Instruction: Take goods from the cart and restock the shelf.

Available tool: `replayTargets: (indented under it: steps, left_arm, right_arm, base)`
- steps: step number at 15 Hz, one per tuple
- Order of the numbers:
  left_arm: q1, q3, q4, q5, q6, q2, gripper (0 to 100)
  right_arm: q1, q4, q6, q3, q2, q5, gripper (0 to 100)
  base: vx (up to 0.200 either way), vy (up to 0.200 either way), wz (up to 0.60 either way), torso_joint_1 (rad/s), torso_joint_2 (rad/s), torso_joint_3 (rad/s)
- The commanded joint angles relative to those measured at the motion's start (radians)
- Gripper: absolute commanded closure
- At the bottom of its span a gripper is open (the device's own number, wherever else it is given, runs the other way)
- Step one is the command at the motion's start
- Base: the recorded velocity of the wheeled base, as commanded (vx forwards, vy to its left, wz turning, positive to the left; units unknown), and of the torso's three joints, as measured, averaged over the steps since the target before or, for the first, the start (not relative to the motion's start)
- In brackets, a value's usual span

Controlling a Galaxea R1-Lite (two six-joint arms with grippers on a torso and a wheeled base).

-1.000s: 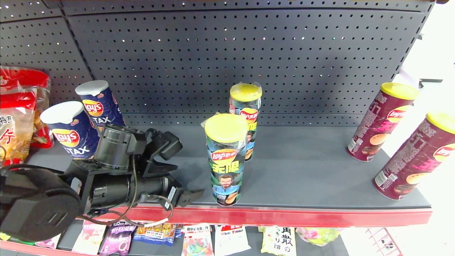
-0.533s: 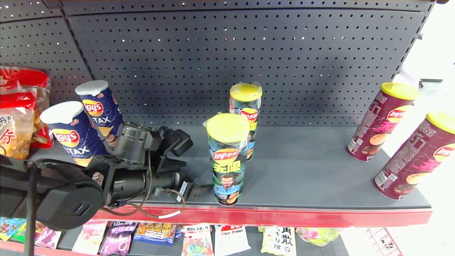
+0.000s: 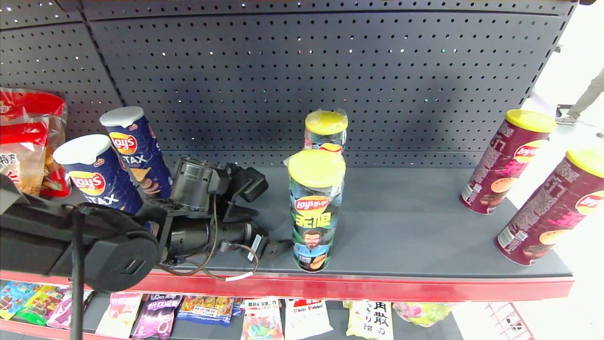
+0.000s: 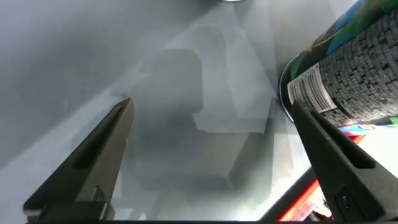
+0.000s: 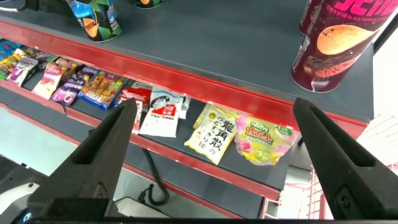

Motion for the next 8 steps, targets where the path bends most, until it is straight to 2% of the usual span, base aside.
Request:
replayTargets:
  steps: [1,8]
  left_arm:
    - [-0.001,-0.008,0.000,0.000,0.000,0.009,0]
    - [-0.007,-0.029,0.000,0.000,0.000,0.023,0]
  right_arm:
    - [0.000,0.000,0.000,0.001,0.003,0.001,0]
    - [0.000,0.000,0.000,0.002,0.009,0.001,0]
  base:
    - [0.000,0.000,0.00,0.000,0.00,0.000]
    - [0.000,0.000,0.00,0.000,0.00,0.000]
